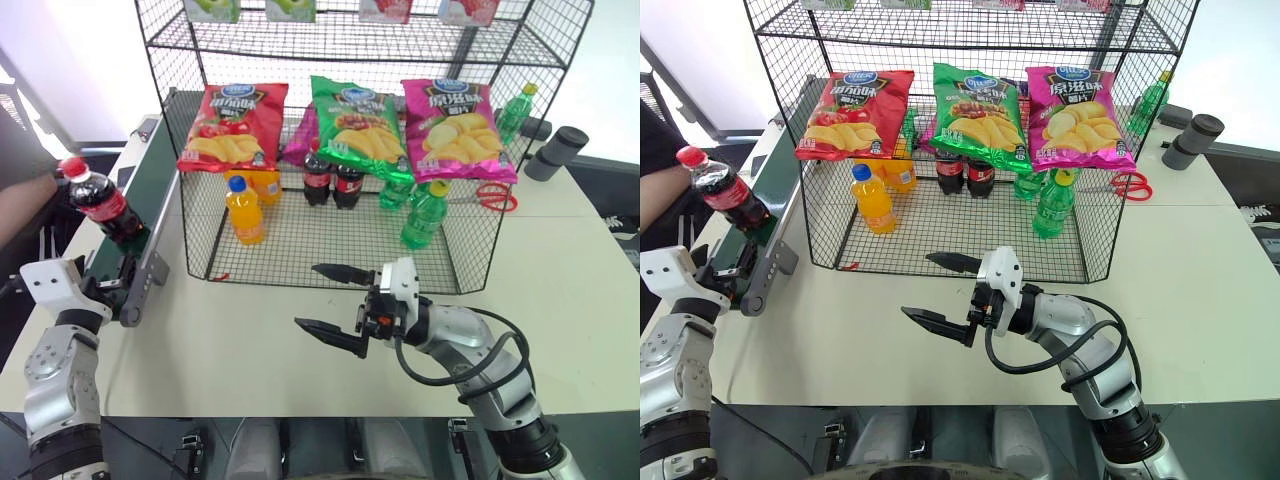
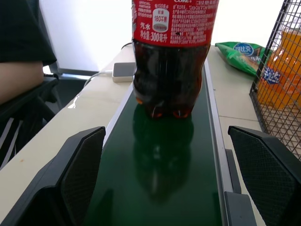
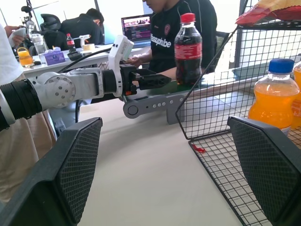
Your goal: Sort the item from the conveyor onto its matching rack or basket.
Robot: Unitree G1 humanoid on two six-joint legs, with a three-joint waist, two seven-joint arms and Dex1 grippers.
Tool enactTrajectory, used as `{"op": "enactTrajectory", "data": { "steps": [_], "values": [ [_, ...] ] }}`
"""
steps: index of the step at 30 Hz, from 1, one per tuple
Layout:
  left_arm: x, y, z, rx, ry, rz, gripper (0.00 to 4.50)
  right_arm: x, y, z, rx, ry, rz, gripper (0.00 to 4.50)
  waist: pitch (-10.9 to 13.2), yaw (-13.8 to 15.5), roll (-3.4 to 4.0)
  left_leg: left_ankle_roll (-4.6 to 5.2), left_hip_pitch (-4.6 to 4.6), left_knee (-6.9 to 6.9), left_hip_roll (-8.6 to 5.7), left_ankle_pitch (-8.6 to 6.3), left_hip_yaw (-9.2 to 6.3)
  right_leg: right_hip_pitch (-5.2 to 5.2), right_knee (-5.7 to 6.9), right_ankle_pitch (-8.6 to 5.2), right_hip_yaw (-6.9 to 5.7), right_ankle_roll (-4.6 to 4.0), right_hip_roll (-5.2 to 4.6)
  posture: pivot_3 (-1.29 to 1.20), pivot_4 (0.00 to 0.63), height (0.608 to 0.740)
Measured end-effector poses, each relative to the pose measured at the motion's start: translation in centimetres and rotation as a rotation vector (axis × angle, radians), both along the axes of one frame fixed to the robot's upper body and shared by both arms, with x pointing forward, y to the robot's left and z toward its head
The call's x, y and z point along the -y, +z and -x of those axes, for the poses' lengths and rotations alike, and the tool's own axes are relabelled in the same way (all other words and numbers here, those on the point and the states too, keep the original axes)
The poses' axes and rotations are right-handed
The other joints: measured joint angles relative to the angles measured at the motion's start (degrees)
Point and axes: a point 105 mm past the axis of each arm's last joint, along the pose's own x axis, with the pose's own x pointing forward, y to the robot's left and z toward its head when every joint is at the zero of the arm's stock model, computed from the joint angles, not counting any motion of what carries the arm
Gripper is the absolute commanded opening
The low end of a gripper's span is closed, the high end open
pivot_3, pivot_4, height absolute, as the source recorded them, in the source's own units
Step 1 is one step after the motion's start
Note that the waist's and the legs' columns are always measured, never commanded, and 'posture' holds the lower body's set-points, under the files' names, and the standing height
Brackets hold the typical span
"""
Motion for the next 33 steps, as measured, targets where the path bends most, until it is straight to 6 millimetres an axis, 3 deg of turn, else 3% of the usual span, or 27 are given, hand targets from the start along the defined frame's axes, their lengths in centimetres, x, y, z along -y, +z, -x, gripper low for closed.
{"op": "enactTrajectory", "data": {
  "steps": [10, 13, 15, 23, 27, 30, 33],
  "values": [
    [-0.3, 0.5, 0.1, 0.022, 0.026, -0.032, 4.5, -0.1, -0.2, 0.1, -0.011, 0.011, 0.003, 4.44, 0.0, 0.0, 0.0, 0.0, -0.01, -0.01, 0.0, 0.0, 0.0, -0.01, -0.01, 0.0, 0.0, -0.01, -0.01, 0.0, 0.15, 0.74],
    [-0.5, 0.5, 0.1, 0.016, 0.031, -0.035, 3.74, -0.2, -0.2, 0.2, -0.014, 0.013, 0.005, 4.5, 0.0, 0.0, 0.0, -0.01, -0.01, -0.02, 0.0, 0.0, 0.0, -0.02, -0.01, -0.01, 0.0, -0.01, -0.01, 0.0, 0.15, 0.74],
    [-0.7, 0.5, 0.2, 0.015, 0.035, -0.036, 2.96, -0.2, -0.2, 0.2, -0.017, 0.013, 0.006, 4.5, 0.0, 0.0, 0.0, -0.01, -0.02, -0.02, 0.0, 0.0, 0.0, -0.03, -0.01, -0.01, 0.0, -0.01, -0.01, 0.0, 0.15, 0.74],
    [-0.5, 1.5, 0.3, -0.004, -0.067, -0.084, 2.91, 0.1, -0.2, -0.2, -0.018, -0.017, 0.009, 4.5, 0.0, 0.0, -0.03, -0.02, -0.14, -0.02, 0.0, -0.01, -0.01, -0.12, -0.04, -0.02, 0.0, -0.05, -0.03, 0.0, 0.15, 0.74],
    [1.9, 4.3, 0.2, 0.003, -0.297, -0.125, 2.91, 1.0, 0.8, -1.2, 0.002, -0.066, 0.003, 4.5, 0.0, -0.2, -0.05, -0.03, -0.35, -0.03, -0.01, -0.01, 0.0, -0.26, -0.12, -0.02, -0.01, -0.06, -0.05, 0.0, 0.15, 0.74],
    [6.3, 6.0, 0.5, -0.017, -0.587, -0.149, 2.91, 1.9, 1.7, -2.0, 0.007, -0.085, 0.006, 4.5, 0.1, -0.1, 0.02, -0.04, -0.4, -0.04, -0.06, -0.01, -0.01, -0.3, -0.16, -0.02, -0.02, -0.07, -0.11, 0.0, 0.15, 0.74],
    [11.1, 5.9, 1.2, -0.069, -0.856, -0.168, 2.91, 1.9, 1.8, -2.2, -0.028, -0.083, 0.009, 4.5, 0.1, -0.2, 0.07, -0.03, -0.4, -0.1, -0.06, -0.01, 0.0, -0.34, -0.16, -0.03, -0.02, -0.07, -0.11, 0.0, 0.15, 0.74]
  ]
}}
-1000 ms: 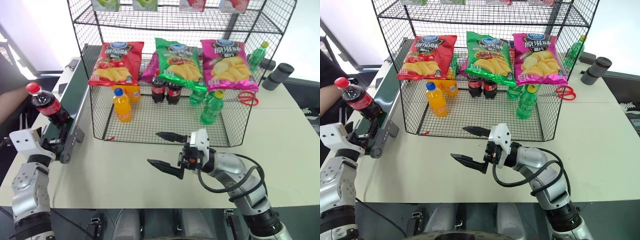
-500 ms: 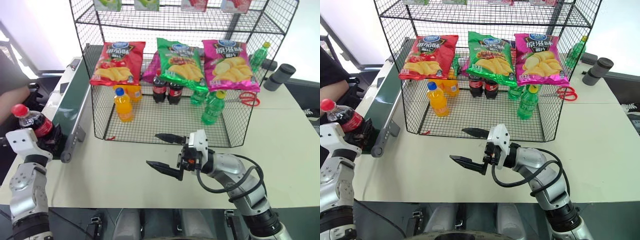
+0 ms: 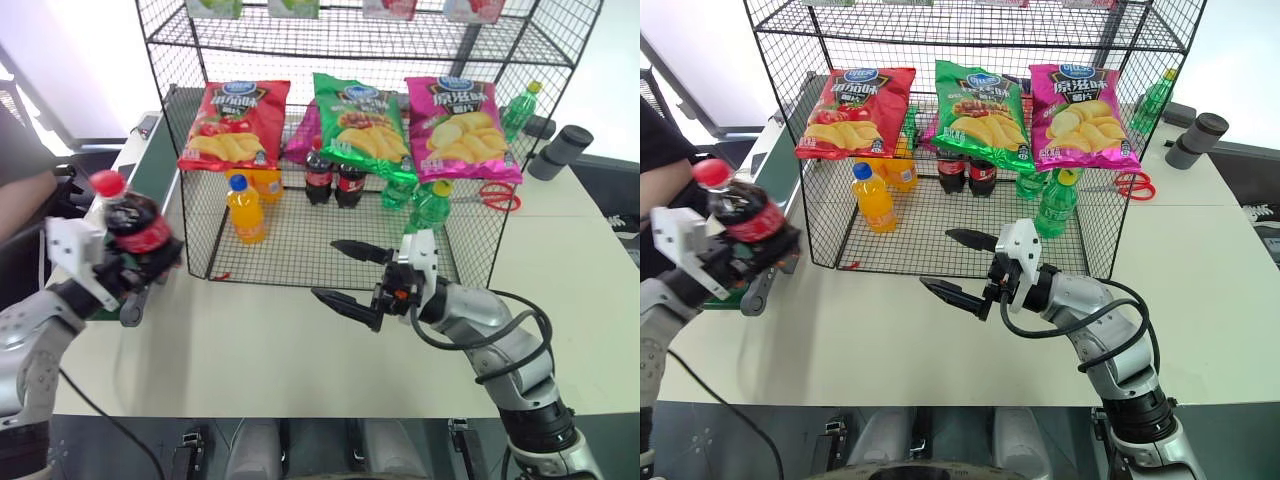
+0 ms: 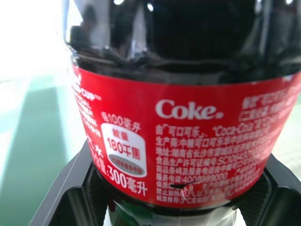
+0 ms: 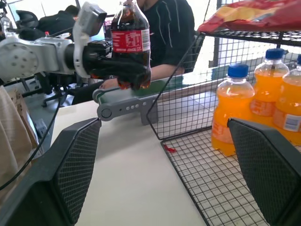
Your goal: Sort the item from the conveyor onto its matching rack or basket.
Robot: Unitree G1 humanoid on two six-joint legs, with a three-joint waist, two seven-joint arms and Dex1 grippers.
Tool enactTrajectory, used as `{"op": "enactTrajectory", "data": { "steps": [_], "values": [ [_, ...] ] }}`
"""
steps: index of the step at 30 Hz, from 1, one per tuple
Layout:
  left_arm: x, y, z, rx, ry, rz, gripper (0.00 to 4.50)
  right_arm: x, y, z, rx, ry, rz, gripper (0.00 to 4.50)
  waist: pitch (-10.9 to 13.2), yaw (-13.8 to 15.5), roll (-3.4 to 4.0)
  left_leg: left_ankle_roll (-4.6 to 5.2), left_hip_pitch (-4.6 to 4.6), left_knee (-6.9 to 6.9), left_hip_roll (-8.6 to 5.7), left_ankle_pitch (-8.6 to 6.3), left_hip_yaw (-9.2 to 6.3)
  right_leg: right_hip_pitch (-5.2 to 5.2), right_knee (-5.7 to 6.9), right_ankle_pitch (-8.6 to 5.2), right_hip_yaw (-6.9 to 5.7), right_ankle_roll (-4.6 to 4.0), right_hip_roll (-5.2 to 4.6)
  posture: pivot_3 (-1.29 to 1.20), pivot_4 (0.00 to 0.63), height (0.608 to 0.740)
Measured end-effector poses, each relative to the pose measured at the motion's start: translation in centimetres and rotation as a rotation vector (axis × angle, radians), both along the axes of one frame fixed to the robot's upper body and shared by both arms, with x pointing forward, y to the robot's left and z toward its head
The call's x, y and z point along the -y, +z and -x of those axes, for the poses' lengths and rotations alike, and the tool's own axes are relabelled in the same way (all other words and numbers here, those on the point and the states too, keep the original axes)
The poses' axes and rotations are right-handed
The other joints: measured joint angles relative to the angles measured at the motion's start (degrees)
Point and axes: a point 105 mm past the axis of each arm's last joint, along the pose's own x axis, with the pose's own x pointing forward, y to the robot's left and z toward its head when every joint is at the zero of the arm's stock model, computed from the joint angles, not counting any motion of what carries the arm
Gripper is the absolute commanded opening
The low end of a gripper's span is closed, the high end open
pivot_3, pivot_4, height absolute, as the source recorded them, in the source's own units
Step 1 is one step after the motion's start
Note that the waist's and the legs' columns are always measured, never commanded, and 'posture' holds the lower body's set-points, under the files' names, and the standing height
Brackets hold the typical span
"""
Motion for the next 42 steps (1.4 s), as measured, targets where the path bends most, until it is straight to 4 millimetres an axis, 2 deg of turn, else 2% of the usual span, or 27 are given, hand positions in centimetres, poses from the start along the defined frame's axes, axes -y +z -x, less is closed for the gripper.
{"op": "enactTrajectory", "data": {
  "steps": [4, 8, 12, 15, 21, 24, 25, 26, 29, 34, 37, 42],
  "values": [
    [5.3, -2.1, 0.9, -0.1, -0.272, -0.029, 2.91, -0.2, 0.0, 0.1, -0.028, 0.014, -0.003, 4.5, 0.0, -0.1, 0.05, 0.01, -0.01, -0.08, 0.0, 0.03, 0.02, -0.09, 0.05, 0.0, 0.0, 0.01, 0.02, 0.0, 0.15, 0.74],
    [11.1, -2.5, 1.1, -0.09, -0.521, -0.042, 2.91, -1.0, 0.6, 0.2, -0.029, 0.033, -0.021, 4.5, 0.0, 0.3, 0.05, 0.01, -0.08, 0.01, -0.03, 0.05, 0.02, -0.09, 0.09, 0.02, -0.01, 0.04, 0.05, 0.0, 0.15, 0.74],
    [14.6, -2.2, 1.3, -0.038, -0.691, -0.073, 2.91, -1.6, 0.6, 0.4, -0.04, 0.045, -0.02, 4.5, 0.0, 0.4, 0.05, 0.04, -0.34, 0.21, -0.04, 0.06, 0.01, -0.24, 0.12, 0.13, -0.02, 0.23, 0.16, 0.0, 0.15, 0.74],
    [15.9, -2.2, 1.3, -0.021, -0.769, -0.093, 2.91, -1.7, 0.4, 0.5, -0.047, 0.04, -0.018, 4.5, 0.0, 0.3, 0.05, 0.05, -0.46, 0.3, -0.01, 0.06, 0.04, -0.38, 0.23, 0.14, 0.01, 0.27, 0.32, 0.0, 0.15, 0.74],
    [16.4, -2.5, 1.2, -0.009, -0.814, -0.103, 2.91, -1.6, 0.3, 0.6, -0.053, 0.023, -0.018, 4.5, 0.0, 0.4, 0.05, 0.07, -0.45, 0.37, 0.04, 0.07, 0.0, -0.39, 0.33, 0.14, 0.0, 0.31, 0.68, 0.0, 0.15, 0.74],
    [16.5, -2.9, 1.2, -0.019, -0.814, -0.108, 2.91, -1.5, -0.1, 0.8, -0.077, 0.024, -0.016, 3.7, 0.0, 0.5, 0.05, 0.07, -0.47, 0.42, 0.04, 0.07, 0.0, -0.39, 0.34, 0.16, -0.01, 0.35, 0.69, 0.0, 0.15, 0.74],
    [16.5, -2.9, 1.1, -0.022, -0.813, -0.108, 2.91, -1.6, -0.1, 0.9, -0.08, 0.028, -0.016, 3.23, 0.0, 0.5, 0.05, 0.07, -0.47, 0.42, 0.04, 0.07, 0.0, -0.39, 0.34, 0.17, -0.01, 0.36, 0.7, 0.0, 0.15, 0.74],
    [16.6, -2.9, 1.1, -0.026, -0.814, -0.105, 2.91, -1.6, -0.1, 0.9, -0.079, 0.028, -0.014, 2.96, 0.0, 0.5, 0.05, 0.07, -0.47, 0.43, 0.04, 0.07, 0.0, -0.39, 0.34, 0.17, -0.01, 0.36, 0.7, 0.0, 0.15, 0.74],
    [16.6, -2.9, 1.1, -0.054, -0.819, -0.092, 4.46, -1.5, -0.2, 0.9, -0.081, 0.022, -0.011, 2.94, 0.0, 0.5, 0.04, 0.07, -0.47, 0.44, 0.04, 0.07, -0.01, -0.39, 0.37, 0.18, -0.01, 0.37, 0.72, 0.0, 0.15, 0.74],
    [16.5, -3.0, 0.9, -0.054, -0.796, -0.091, 4.46, -1.4, -0.5, 0.3, -0.078, -0.014, 0.002, 2.94, 0.0, 0.4, 0.04, 0.07, -0.46, 0.44, 0.05, 0.07, -0.01, -0.39, 0.38, 0.18, 0.0, 0.37, 0.75, 0.0, 0.15, 0.74],
    [15.1, -3.7, 0.1, -0.025, -0.685, -0.097, 4.46, -1.0, -0.8, -1.0, -0.047, -0.087, 0.002, 2.94, 0.0, 0.3, 0.04, 0.07, -0.42, 0.44, 0.07, 0.07, 0.0, -0.39, 0.42, 0.18, 0.03, 0.37, 0.77, 0.0, 0.15, 0.74],
    [10.5, -6.4, -0.7, -0.067, -0.415, -0.078, 4.46, 0.4, -1.9, -4.6, -0.001, -0.294, 0.017, 2.94, 0.0, 0.3, 0.04, 0.07, -0.44, 0.44, 0.09, 0.08, 0.02, -0.47, 0.5, 0.18, 0.05, 0.37, 0.76, 0.0, 0.15, 0.74]
  ]
}}
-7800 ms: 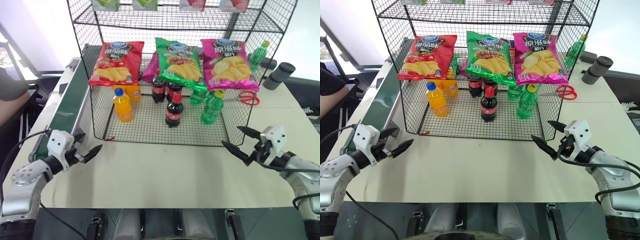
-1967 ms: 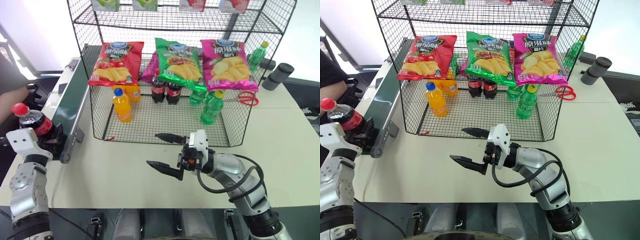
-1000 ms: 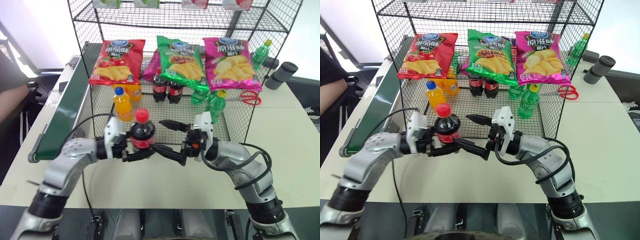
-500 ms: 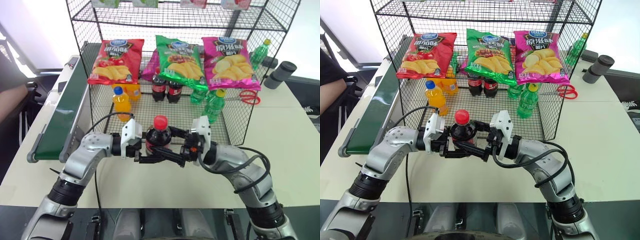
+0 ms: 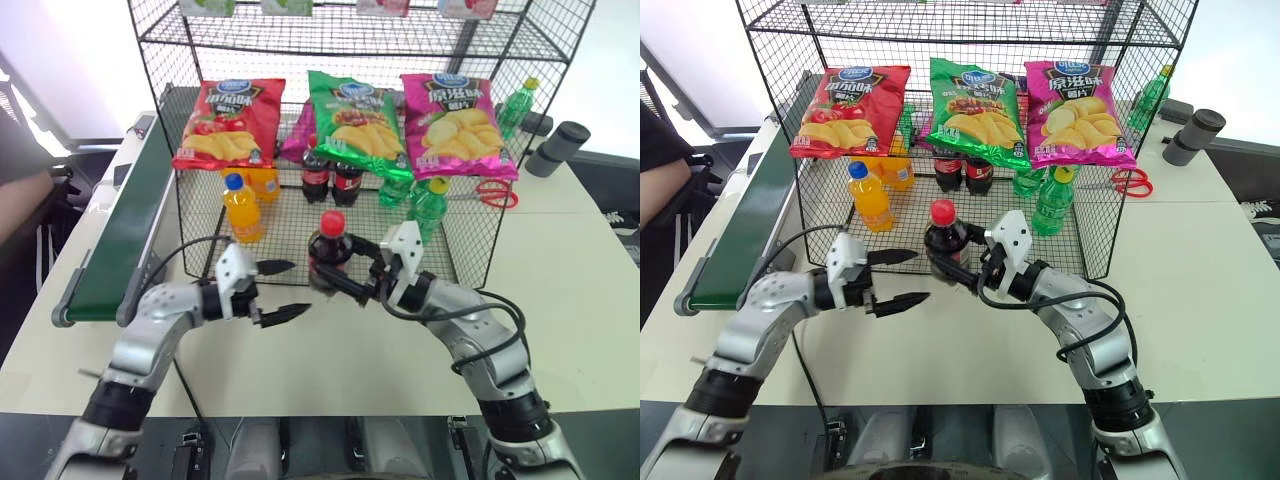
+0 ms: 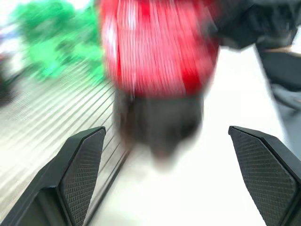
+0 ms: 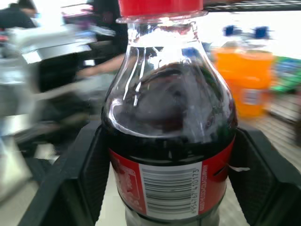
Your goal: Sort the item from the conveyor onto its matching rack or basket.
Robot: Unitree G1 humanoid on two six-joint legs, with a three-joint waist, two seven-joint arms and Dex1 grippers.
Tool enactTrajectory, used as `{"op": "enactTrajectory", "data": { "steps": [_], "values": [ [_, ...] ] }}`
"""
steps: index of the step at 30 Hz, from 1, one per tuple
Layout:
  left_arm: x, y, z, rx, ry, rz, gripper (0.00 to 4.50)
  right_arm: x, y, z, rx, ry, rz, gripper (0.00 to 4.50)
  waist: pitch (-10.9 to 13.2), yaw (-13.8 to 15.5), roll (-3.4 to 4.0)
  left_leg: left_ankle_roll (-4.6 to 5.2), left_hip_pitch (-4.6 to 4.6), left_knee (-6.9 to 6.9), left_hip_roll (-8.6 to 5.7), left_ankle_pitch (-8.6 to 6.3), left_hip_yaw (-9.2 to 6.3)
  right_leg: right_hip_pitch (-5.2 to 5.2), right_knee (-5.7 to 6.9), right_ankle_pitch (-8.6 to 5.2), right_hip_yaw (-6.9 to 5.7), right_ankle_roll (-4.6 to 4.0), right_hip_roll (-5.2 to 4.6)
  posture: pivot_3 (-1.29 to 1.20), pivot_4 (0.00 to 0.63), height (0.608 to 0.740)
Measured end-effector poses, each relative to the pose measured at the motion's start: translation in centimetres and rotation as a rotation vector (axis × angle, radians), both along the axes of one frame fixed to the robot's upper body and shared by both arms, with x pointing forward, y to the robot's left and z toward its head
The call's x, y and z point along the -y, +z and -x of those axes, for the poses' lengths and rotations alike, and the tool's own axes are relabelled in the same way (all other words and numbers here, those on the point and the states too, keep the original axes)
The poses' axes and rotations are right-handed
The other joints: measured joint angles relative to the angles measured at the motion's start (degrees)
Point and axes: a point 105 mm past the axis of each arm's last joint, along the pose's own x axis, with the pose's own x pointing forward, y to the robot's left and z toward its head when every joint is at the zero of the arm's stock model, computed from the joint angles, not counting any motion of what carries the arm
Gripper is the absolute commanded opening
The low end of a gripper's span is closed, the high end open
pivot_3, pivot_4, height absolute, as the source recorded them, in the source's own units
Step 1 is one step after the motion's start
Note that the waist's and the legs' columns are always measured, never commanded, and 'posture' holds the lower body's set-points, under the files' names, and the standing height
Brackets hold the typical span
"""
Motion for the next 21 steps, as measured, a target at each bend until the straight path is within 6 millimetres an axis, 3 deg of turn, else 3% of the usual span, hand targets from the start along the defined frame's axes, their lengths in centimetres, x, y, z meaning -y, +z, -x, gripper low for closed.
{"op": "enactTrajectory", "data": {
  "steps": [5, 9, 15, 21],
  "values": [
    [-3.5, 0.3, -1.0, 0.061, 0.224, 0.025, 4.46, 0.5, -2.2, -3.3, -0.007, -0.165, 0.002, 2.94, 0.0, 0.0, 0.0, -0.03, 0.0, 0.01, -0.02, 0.02, 0.05, -0.01, 0.06, 0.0, 0.0, 0.0, -0.08, 0.0, 0.15, 0.74],
    [-4.9, 0.3, -0.4, 0.062, 0.306, 0.039, 4.46, 0.3, -3.2, -6.1, -0.012, -0.264, -0.015, 2.94, 0.0, -0.3, 0.0, -0.04, 0.0, 0.0, -0.01, 0.02, 0.1, -0.05, 0.08, 0.01, 0.02, 0.0, -0.13, 0.0, 0.15, 0.74],
    [-5.4, 0.4, 0.8, 0.057, 0.345, 0.045, 4.46, 1.1, -4.0, -9.6, -0.026, -0.405, -0.026, 2.94, 0.0, -0.3, 0.02, -0.1, -0.01, -0.01, -0.03, 0.05, 0.13, -0.13, 0.18, 0.01, 0.07, 0.0, -0.29, 0.0, 0.15, 0.74],
    [-4.9, 1.3, 0.9, 0.081, 0.35, 0.054, 4.46, 0.4, -4.2, -10.7, -0.036, -0.411, -0.053, 2.94, 0.0, -0.5, 0.04, -0.13, 0.02, -0.01, -0.03, 0.07, 0.14, -0.14, 0.29, 0.01, 0.09, 0.0, -0.29, 0.0, 0.15, 0.74]
  ]
}}
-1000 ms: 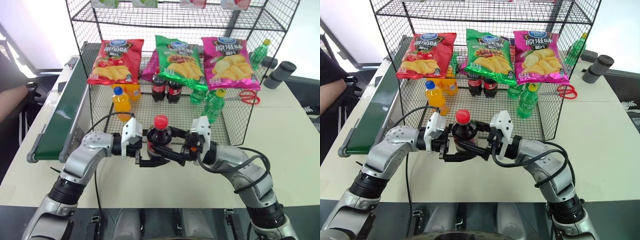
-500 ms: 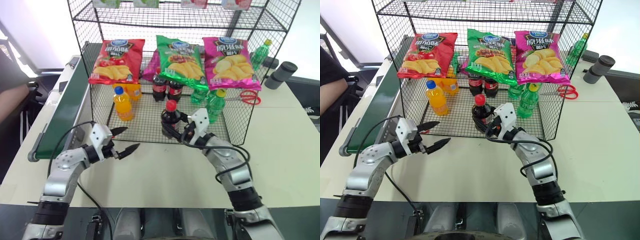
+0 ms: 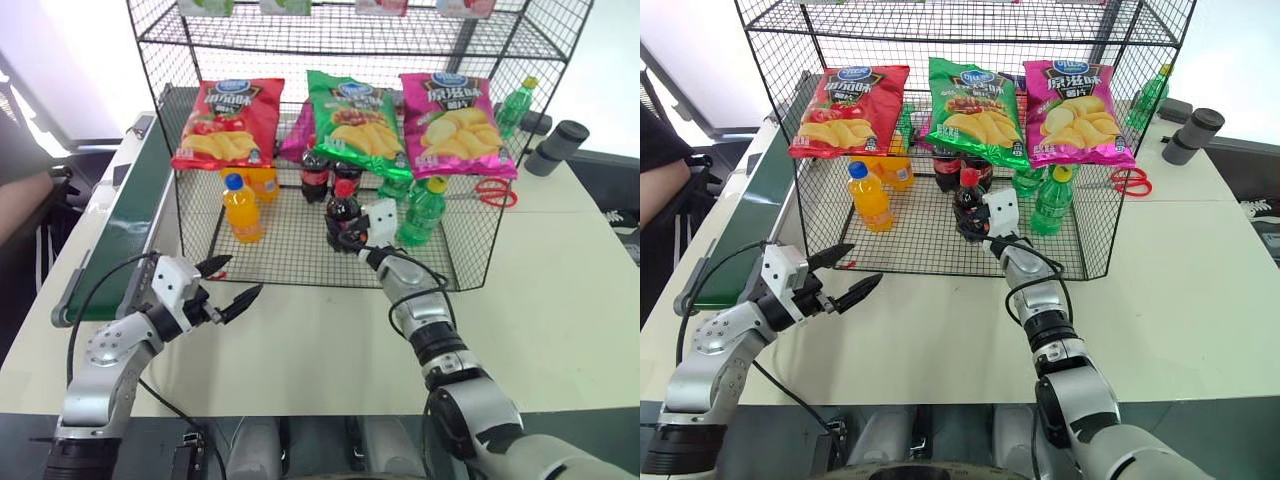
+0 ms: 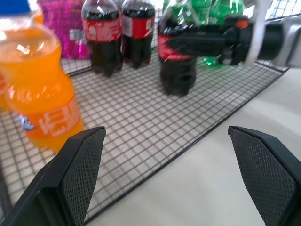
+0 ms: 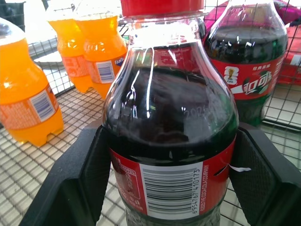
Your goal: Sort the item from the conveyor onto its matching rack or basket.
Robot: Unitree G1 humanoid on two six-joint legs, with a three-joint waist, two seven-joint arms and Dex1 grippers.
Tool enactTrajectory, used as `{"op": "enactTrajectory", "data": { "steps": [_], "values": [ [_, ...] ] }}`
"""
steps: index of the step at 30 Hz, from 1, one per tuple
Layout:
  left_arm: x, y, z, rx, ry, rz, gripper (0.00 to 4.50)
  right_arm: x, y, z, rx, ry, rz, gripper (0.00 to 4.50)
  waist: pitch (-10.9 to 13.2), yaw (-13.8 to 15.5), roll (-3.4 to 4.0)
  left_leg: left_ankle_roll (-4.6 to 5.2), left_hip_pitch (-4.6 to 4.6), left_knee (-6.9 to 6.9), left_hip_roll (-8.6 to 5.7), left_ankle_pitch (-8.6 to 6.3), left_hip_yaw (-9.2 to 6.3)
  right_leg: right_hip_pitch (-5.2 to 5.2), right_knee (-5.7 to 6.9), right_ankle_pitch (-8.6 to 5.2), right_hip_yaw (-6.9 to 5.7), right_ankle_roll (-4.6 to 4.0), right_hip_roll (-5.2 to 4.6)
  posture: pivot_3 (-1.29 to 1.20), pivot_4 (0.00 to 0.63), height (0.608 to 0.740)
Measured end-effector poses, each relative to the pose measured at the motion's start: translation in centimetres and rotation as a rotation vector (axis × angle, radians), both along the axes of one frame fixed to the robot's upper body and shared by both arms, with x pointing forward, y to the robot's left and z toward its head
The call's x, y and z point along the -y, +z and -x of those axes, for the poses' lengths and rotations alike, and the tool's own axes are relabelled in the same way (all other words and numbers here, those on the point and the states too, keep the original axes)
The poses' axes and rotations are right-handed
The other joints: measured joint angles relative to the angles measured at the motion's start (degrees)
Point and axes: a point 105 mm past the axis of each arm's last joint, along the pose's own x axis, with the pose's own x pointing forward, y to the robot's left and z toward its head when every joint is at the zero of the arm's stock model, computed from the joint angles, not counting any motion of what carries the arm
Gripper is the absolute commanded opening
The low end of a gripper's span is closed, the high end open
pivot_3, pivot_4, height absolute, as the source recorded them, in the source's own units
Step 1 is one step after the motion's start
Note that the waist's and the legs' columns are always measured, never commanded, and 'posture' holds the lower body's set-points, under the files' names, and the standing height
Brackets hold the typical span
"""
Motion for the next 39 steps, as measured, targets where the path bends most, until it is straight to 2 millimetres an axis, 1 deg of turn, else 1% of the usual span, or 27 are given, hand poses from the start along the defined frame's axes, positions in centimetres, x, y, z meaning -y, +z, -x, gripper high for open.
{"op": "enactTrajectory", "data": {
  "steps": [4, 6, 7, 8, 14, 18, 19, 20, 23, 26, 28, 32, 34, 35, 36, 38, 39],
  "values": [
    [0.0, -0.1, -0.2, -0.014, 0.015, 0.003, 4.46, 0.0, -0.1, -0.1, 0.0, 0.002, -0.01, 2.94, 0.0, -0.4, 0.0, -0.02, 0.0, 0.0, 0.0, 0.01, -0.01, -0.01, 0.06, 0.0, 0.0, 0.0, -0.01, 0.0, 0.15, 0.74],
    [0.2, -0.1, -0.3, -0.017, 0.013, 0.004, 4.5, -0.2, -0.2, -0.1, -0.004, 0.016, -0.013, 3.99, 0.0, -0.7, 0.0, -0.04, 0.01, 0.0, -0.01, 0.03, -0.01, -0.01, 0.1, 0.0, 0.0, 0.0, -0.03, 0.0, 0.15, 0.74],
    [0.3, -0.1, -0.3, -0.019, 0.008, 0.004, 4.5, -0.3, -0.2, 0.0, -0.003, 0.023, -0.015, 4.37, 0.0, -1.0, 0.0, -0.05, 0.02, 0.0, -0.01, 0.03, -0.01, -0.01, 0.12, 0.0, 0.0, 0.0, -0.03, 0.0, 0.15, 0.74],
    [0.4, -0.1, -0.3, -0.022, 0.006, 0.004, 4.5, -0.3, -0.1, 0.0, 0.0, 0.029, -0.016, 4.45, 0.0, -1.1, 0.0, -0.05, 0.03, 0.0, -0.01, 0.03, -0.01, -0.01, 0.14, 0.0, 0.0, 0.0, -0.03, 0.0, 0.15, 0.74],
    [0.8, 0.3, -0.5, -0.025, -0.016, 0.003, 4.5, 0.0, 0.5, 0.5, 0.049, 0.049, -0.012, 4.45, 0.0, -1.2, 0.0, -0.1, 0.09, 0.0, 0.0, 0.06, -0.02, -0.02, 0.23, 0.0, 0.02, 0.0, -0.02, 0.0, 0.15, 0.74],
    [1.3, 0.2, -0.8, -0.049, -0.036, -0.01, 4.5, 1.4, 0.9, 2.1, 0.113, 0.09, 0.049, 4.45, 0.0, -1.0, -0.01, -0.1, 0.07, 0.01, -0.03, 0.06, -0.02, -0.02, 0.23, 0.0, 0.02, 0.0, -0.07, 0.0, 0.15, 0.74],
    [1.5, 0.5, -0.9, -0.044, -0.044, -0.01, 4.5, 1.9, 0.8, 2.7, 0.121, 0.101, 0.071, 4.45, 0.0, -0.9, -0.01, -0.1, 0.06, 0.01, -0.04, 0.06, -0.03, -0.02, 0.22, 0.0, 0.02, 0.0, -0.07, 0.0, 0.15, 0.74],
    [1.6, 0.7, -1.1, -0.036, -0.051, -0.015, 4.5, 2.5, 0.7, 3.7, 0.138, 0.134, 0.113, 4.45, 0.0, -0.8, -0.01, -0.1, 0.07, 0.01, -0.04, 0.06, -0.05, -0.02, 0.22, 0.0, 0.02, 0.0, -0.07, 0.0, 0.15, 0.74],
    [1.5, 0.8, -1.2, -0.038, -0.054, -0.028, 4.5, 4.0, -0.1, 6.0, 0.136, 0.181, 0.187, 4.45, 0.0, -0.9, 0.0, -0.09, 0.07, 0.0, -0.03, 0.06, -0.04, -0.02, 0.22, 0.0, 0.03, 0.0, -0.06, 0.0, 0.15, 0.74],
    [0.9, 0.8, -1.5, -0.052, -0.042, -0.059, 4.5, 6.3, -0.3, 8.4, 0.101, 0.204, 0.243, 4.45, 0.0, -0.9, 0.0, -0.09, 0.1, 0.0, -0.03, 0.06, -0.04, -0.01, 0.24, 0.0, 0.04, 0.0, -0.03, 0.0, 0.15, 0.74],
    [0.1, 0.6, -1.6, -0.062, -0.021, -0.084, 4.5, 8.2, 0.3, 9.7, 0.077, 0.196, 0.255, 4.45, 0.0, -1.0, 0.0, -0.06, 0.15, 0.0, -0.03, 0.08, -0.03, 0.03, 0.25, -0.01, 0.06, -0.01, -0.01, 0.0, 0.15, 0.74],
    [-1.7, 0.2, -1.6, -0.085, 0.02, -0.107, 4.5, 11.6, 1.7, 11.3, 0.043, 0.161, 0.264, 4.45, 0.0, -1.0, -0.01, -0.05, 0.31, 0.0, -0.01, 0.08, -0.03, 0.21, 0.22, -0.01, 0.07, -0.01, 0.07, 0.0, 0.15, 0.74],
    [-1.8, 0.1, -1.5, -0.088, 0.014, -0.107, 4.5, 12.6, 2.1, 11.8, 0.03, 0.147, 0.254, 4.45, 0.0, -0.9, 0.0, -0.05, 0.43, 0.0, -0.01, 0.08, -0.02, 0.33, 0.21, -0.02, 0.08, -0.02, 0.09, 0.0, 0.15, 0.74],
    [-2.2, -0.1, -1.2, -0.091, 0.011, -0.115, 4.5, 13.6, 2.2, 12.3, 0.011, 0.138, 0.264, 4.45, 0.0, -0.7, 0.01, -0.05, 0.51, -0.02, -0.01, 0.08, -0.01, 0.4, 0.17, -0.03, 0.08, -0.02, 0.14, 0.0, 0.15, 0.74],
    [-2.9, -0.5, -1.0, -0.109, 0.025, -0.123, 4.5, 15.4, 2.3, 12.9, -0.02, 0.111, 0.274, 4.45, 0.0, -0.5, 0.01, -0.03, 0.62, -0.04, 0.0, 0.07, -0.02, 0.56, 0.08, -0.03, 0.07, -0.02, 0.17, 0.0, 0.15, 0.74],
    [-4.1, -1.0, -0.8, -0.135, 0.055, -0.13, 4.5, 17.6, 2.8, 13.5, -0.039, 0.063, 0.297, 4.45, 0.0, 0.0, 0.01, 0.0, 0.91, -0.11, 0.0, 0.04, -0.01, 0.88, -0.11, -0.03, 0.06, -0.03, 0.18, 0.0, 0.15, 0.74],
    [-4.4, -1.1, -0.8, -0.135, 0.061, -0.131, 4.5, 18.3, 3.2, 13.7, -0.035, 0.051, 0.305, 4.45, 0.0, 0.1, 0.0, 0.01, 0.94, -0.11, 0.01, 0.04, 0.0, 0.94, -0.15, -0.03, 0.06, -0.03, 0.19, 0.0, 0.15, 0.74]
  ]
}}
